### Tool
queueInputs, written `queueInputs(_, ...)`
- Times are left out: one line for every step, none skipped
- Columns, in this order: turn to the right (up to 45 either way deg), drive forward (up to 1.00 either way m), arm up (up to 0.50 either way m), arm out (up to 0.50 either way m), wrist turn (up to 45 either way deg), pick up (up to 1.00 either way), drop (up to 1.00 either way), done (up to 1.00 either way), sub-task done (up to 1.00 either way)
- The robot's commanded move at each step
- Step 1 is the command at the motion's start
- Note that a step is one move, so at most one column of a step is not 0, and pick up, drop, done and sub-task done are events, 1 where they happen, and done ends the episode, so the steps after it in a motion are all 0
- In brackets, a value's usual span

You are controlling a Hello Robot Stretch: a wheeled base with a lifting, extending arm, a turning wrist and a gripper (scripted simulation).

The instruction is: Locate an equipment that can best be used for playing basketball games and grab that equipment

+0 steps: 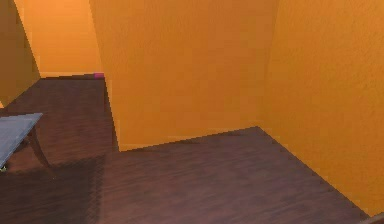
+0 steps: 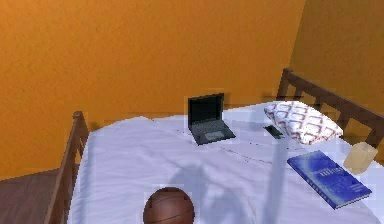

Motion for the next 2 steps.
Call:
queueInputs(0.0,0.00,0.10,0.00,0.0,0.00,0.00,0.00,0.00)
queueInputs(0.0,0.00,0.00,0.00,0.0,0.00,0.00,1.00,0.00)
